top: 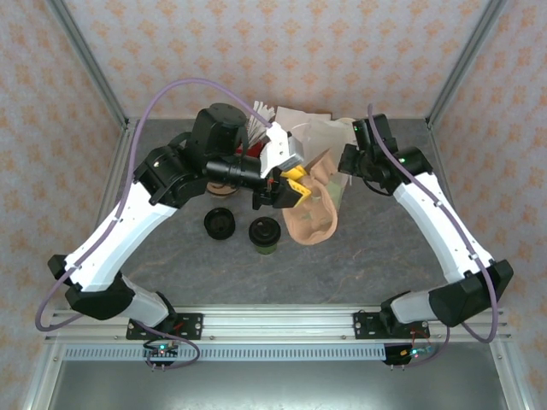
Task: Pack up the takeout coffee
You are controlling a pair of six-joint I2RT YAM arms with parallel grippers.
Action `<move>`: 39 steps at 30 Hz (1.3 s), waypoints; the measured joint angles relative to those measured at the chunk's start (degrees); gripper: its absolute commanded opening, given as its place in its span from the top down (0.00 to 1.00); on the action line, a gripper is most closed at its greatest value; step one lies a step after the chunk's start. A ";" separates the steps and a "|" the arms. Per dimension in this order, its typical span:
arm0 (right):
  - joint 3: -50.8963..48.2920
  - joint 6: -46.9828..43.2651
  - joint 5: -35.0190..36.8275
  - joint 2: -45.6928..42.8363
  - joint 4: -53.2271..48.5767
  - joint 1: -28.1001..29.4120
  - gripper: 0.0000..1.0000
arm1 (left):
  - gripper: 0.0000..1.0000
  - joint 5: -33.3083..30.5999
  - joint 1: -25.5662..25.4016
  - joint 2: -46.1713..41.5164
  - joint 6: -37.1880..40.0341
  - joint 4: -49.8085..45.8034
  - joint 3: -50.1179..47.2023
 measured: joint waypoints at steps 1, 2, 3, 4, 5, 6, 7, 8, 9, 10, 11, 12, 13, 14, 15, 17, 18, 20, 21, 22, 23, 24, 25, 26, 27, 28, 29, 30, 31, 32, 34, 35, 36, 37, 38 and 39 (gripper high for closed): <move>0.00 -0.63 -0.44 -0.87 -0.39 0.00 1.00 | 0.66 0.15 0.00 0.46 -0.50 0.11 0.22; 0.00 -1.33 -0.83 -1.77 -0.72 0.00 1.00 | 0.66 0.17 0.00 0.83 -0.83 0.13 0.55; 0.00 -1.99 -1.22 -2.91 -1.16 0.00 1.00 | 0.66 0.17 0.00 1.29 -1.27 0.24 0.96; 0.00 -2.84 -1.68 -4.17 -1.64 0.00 1.00 | 0.66 0.20 0.00 1.60 -1.51 0.22 1.38; 0.00 -3.45 -2.16 -5.09 -1.99 0.00 1.00 | 0.66 0.20 0.00 2.03 -1.97 0.31 2.01; 0.00 -4.35 -2.58 -6.38 -2.40 0.00 1.00 | 0.66 0.20 0.00 2.47 -2.27 0.33 2.64; 0.00 -4.98 -2.93 -7.37 -2.75 0.00 1.00 | 0.66 0.17 0.00 2.80 -2.51 0.33 3.13; 0.00 -5.57 -3.30 -8.20 -3.17 0.00 1.00 | 0.66 0.17 0.00 2.99 -2.78 0.35 3.43; 0.00 -6.08 -3.50 -8.98 -3.63 0.00 1.00 | 0.66 0.17 0.00 3.17 -3.15 0.37 3.72; 0.00 -6.56 -3.76 -9.55 -4.11 0.00 1.00 | 0.66 0.15 0.00 3.34 -3.37 0.44 3.91; 0.00 -6.91 -3.93 -9.94 -4.48 0.00 1.00 | 0.66 0.15 0.00 3.50 -3.52 0.70 3.93; -0.13 -7.32 -4.28 -10.34 -4.85 0.00 1.00 | 0.66 0.13 0.00 3.67 -3.54 0.83 3.96; -0.42 -7.58 -4.57 -10.80 -5.07 0.00 1.00 | 0.66 0.11 0.00 3.98 -3.54 0.85 4.04; -0.85 -7.85 -4.81 -11.28 -5.16 0.00 1.00 | 0.66 0.11 0.00 4.44 -3.52 0.81 4.28; -1.42 -8.17 -5.25 -11.89 -5.29 0.00 1.00 | 0.66 0.11 0.00 5.20 -3.50 0.79 4.81; -2.25 -8.55 -5.92 -12.83 -5.49 0.00 1.00 | 0.66 0.13 0.00 7.23 -3.45 0.48 6.38; -2.64 -8.81 -6.25 -13.31 -5.53 0.00 1.00 | 0.66 0.13 0.00 8.37 -3.43 0.31 7.23; -3.23 -9.22 -6.91 -14.03 -5.68 0.00 1.00 | 0.66 0.15 0.02 10.75 -3.34 -0.33 8.94; -3.48 -9.44 -7.19 -14.36 -5.68 0.00 1.00 | 0.65 0.17 0.09 11.80 -3.34 -0.52 9.46; -3.58 -9.64 -7.43 -14.56 -5.73 0.00 1.00 | 0.65 0.24 0.17 12.85 -3.32 -0.70 9.81; -3.69 -9.86 -7.61 -14.71 -5.73 0.00 1.00 | 0.65 0.44 0.42 13.68 -3.32 -0.85 10.12; -3.78 -10.08 -7.85 -14.82 -5.73 0.00 1.00 | 0.65 0.68 0.70 14.58 -3.34 -1.29 10.64; -3.87 -10.36 -8.09 -14.88 -5.75 0.00 1.00 | 0.65 1.01 1.20 15.63 -3.37 -1.75 11.39; -3.91 -10.56 -8.31 -14.91 -5.77 0.00 1.00 | 0.65 1.44 1.70 16.50 -3.45 -2.25 12.17; -4.02 -10.91 -8.63 -14.97 -5.77 0.00 1.00 | 0.65 1.86 2.32 17.35 -3.50 -2.73 13.05; -4.15 -11.08 -8.85 -15.04 -5.79 0.00 1.00 | 0.65 2.27 3.15 18.27 -3.52 -3.32 14.14; -4.37 -11.26 -9.07 -15.19 -5.81 0.00 1.00 | 0.65 2.69 3.61 18.95 -3.52 -3.93 15.08; -4.63 -11.41 -9.35 -15.43 -5.81 0.00 1.00 | 0.65 3.10 4.22 19.76 -3.50 -4.46 16.22; -4.81 -11.56 -9.70 -15.65 -5.81 0.00 1.00 | 0.65 3.30 4.70 20.46 -3.50 -5.01 17.22; -4.98 -11.61 -9.92 -15.87 -5.81 0.00 1.00 | 0.65 3.43 4.98 20.83 -3.48 -5.42 17.77; -5.25 -11.91 -10.29 -16.39 -5.79 0.00 1.00 | 0.65 3.82 5.16 21.64 -3.34 -6.91 19.10; -5.31 -12.00 -10.45 -16.59 -5.79 0.00 1.00 | 0.65 4.13 5.16 21.94 -3.30 -7.45 19.58; -5.40 -12.02 -10.64 -16.85 -5.77 0.00 1.00 | 0.66 4.46 5.16 22.34 -3.28 -8.11 20.26; -5.40 -12.02 -10.88 -17.03 -5.77 0.00 1.00 | 0.66 4.68 5.18 22.62 -3.21 -8.61 20.63; -5.40 -12.02 -11.08 -17.11 -5.75 0.00 1.00 | 0.66 4.81 5.18 22.82 -3.04 -9.07 20.83; -5.40 -12.04 -11.28 -17.22 -5.75 0.00 1.00 | 0.66 5.07 5.18 23.04 -2.86 -9.57 20.94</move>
